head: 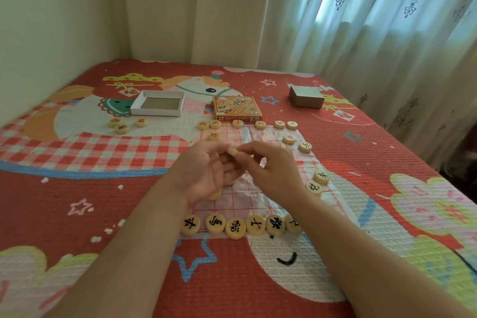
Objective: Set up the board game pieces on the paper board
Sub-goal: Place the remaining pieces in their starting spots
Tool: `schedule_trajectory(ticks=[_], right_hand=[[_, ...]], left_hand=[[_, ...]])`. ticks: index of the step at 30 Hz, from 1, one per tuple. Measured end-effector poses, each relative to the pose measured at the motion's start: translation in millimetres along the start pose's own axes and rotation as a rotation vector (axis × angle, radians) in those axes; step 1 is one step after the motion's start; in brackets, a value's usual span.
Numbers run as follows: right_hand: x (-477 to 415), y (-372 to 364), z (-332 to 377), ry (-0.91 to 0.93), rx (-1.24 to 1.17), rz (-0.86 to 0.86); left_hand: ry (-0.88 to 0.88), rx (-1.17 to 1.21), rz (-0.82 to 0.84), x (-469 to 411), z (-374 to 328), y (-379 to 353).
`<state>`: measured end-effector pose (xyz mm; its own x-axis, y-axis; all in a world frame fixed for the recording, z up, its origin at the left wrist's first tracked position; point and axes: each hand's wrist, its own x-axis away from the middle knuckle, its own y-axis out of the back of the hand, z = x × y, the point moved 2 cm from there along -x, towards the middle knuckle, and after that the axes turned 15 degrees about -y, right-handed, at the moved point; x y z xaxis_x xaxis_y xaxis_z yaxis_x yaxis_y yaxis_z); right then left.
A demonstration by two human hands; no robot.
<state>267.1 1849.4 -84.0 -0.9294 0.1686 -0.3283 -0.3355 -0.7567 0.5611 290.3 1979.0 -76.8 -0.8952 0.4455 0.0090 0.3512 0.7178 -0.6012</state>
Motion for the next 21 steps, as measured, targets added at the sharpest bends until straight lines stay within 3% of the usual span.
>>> schedule_trajectory(ticks=[5,11,15,21], right_hand=[[-3.6,5.1,-3.5,-0.203,-0.205,0.015],[-1.6,10.7,-3.1,-0.283,-0.409,0.094],[-1.5,11.2,-5.8,-0.200,-0.283,0.098],[-0.6,12.2,-6.2,0.047,0.001,0.183]], left_hand=[[-0.159,-0.434,-0.073,-0.4,4.2,-1.9],[-0.228,-0.476,-0.136,-0.7,1.6,2.1],[-0.266,-0.499,-0.190,-1.9,0.5,3.8],[-0.261,-0.659,-0.130,-2.0,2.0,7.1]])
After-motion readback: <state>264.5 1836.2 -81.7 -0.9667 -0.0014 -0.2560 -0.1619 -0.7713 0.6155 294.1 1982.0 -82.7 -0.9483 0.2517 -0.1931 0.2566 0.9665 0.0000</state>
